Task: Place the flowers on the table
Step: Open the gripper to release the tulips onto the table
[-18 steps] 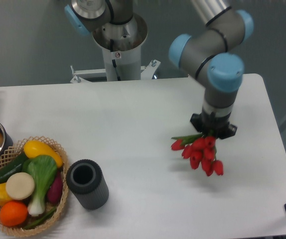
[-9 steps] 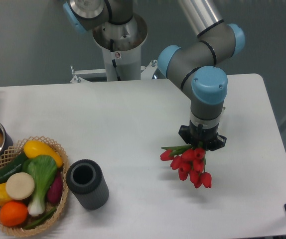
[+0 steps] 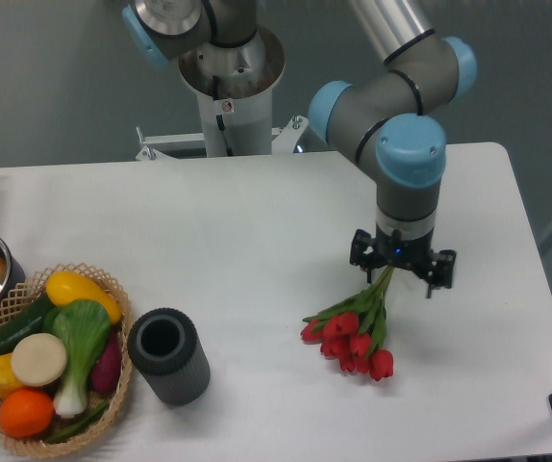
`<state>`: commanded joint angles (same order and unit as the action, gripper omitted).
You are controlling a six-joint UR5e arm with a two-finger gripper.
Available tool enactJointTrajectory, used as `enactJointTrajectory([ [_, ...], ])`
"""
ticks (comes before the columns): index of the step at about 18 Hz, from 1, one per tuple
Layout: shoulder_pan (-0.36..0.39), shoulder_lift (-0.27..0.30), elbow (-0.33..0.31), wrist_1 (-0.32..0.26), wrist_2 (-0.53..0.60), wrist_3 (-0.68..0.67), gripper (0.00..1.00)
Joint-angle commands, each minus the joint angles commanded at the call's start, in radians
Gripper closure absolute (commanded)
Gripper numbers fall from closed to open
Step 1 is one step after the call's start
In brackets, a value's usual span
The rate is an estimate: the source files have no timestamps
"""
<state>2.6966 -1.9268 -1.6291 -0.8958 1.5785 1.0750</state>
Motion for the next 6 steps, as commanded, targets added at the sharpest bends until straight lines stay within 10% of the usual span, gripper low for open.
enactJointTrajectory([
  [6, 0.089, 0.023, 0.014, -0.014, 0.0, 0.173, 0.0],
])
